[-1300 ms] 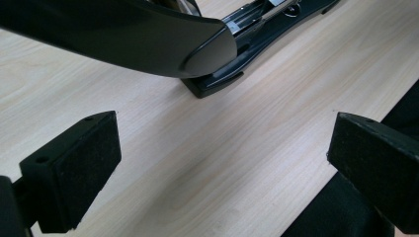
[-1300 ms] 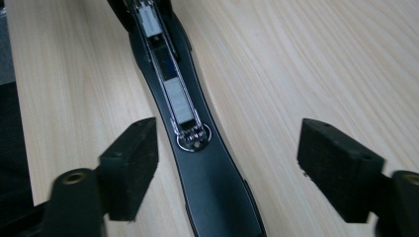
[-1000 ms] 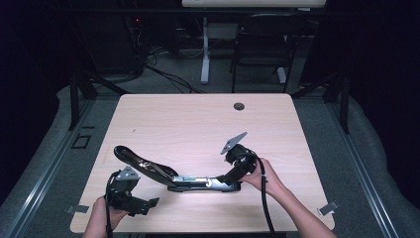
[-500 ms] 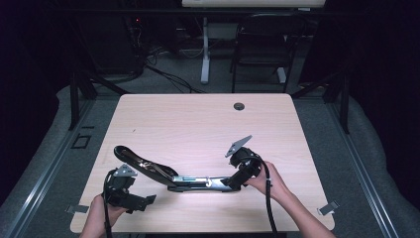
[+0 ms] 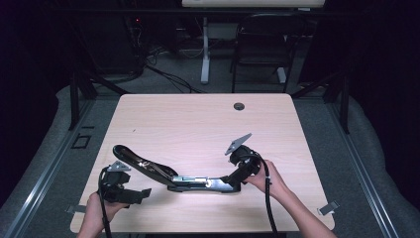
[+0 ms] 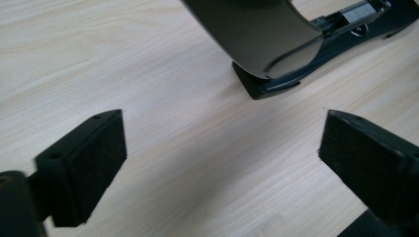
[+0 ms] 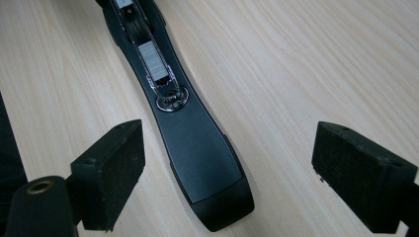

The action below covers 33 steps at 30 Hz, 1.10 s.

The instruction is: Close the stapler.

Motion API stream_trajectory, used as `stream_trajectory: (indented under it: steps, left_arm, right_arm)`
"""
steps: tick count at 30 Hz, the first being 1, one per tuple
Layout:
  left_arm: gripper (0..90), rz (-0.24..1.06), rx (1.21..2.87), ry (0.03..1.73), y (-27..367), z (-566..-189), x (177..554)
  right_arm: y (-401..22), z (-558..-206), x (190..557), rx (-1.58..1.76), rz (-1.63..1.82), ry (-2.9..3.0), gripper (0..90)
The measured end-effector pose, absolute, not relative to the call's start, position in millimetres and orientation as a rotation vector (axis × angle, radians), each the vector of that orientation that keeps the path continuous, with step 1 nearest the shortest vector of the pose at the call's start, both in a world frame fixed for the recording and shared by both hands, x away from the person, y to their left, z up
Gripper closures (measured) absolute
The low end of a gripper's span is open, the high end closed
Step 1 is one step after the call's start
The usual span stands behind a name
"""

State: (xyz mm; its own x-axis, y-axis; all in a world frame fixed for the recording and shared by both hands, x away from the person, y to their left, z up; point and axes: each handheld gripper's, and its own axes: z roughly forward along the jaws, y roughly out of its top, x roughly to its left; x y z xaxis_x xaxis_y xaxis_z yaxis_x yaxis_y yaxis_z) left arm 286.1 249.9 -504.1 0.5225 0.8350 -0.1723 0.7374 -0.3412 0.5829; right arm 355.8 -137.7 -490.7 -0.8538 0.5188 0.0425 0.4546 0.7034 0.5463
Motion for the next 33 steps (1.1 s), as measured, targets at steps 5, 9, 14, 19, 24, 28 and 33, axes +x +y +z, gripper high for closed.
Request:
stream_trajectory:
  steps: [5, 9, 14, 19, 24, 28, 33]
  left_arm:
    - [18.0, 0.204, 2.095, 1.337, 262.5, -502.9, 289.2]
    - [31.9, 0.257, 2.053, 1.342, 265.2, -501.0, 288.4]
    - [47.4, 0.318, 1.967, 1.330, 268.8, -495.4, 286.6]
    - [58.1, 0.374, 1.911, 1.313, 269.3, -488.8, 284.1]
    - [66.0, 0.442, 1.857, 1.303, 269.4, -484.1, 281.4]
    - [72.9, 0.447, 1.822, 1.299, 271.7, -482.3, 281.7]
    - [78.7, 0.462, 1.828, 1.280, 269.1, -481.8, 280.9]
  right_arm:
    - [-136.9, -490.5, 354.6, 0.796, 0.844, 2.792, 13.1]
    - [-137.4, -488.7, 353.5, 0.785, 0.855, 2.774, 14.7]
    - [-136.6, -486.7, 352.4, 0.788, 0.855, 2.753, 16.4]
    - [-133.2, -491.4, 351.8, 0.819, 0.878, 2.660, 20.4]
    - [-133.0, -484.5, 351.1, 0.793, 0.842, 2.717, 21.8]
    - [-130.4, -484.6, 350.2, 0.796, 0.832, 2.705, 23.9]
    - [-128.5, -476.3, 349.2, 0.780, 0.699, 2.749, 26.5]
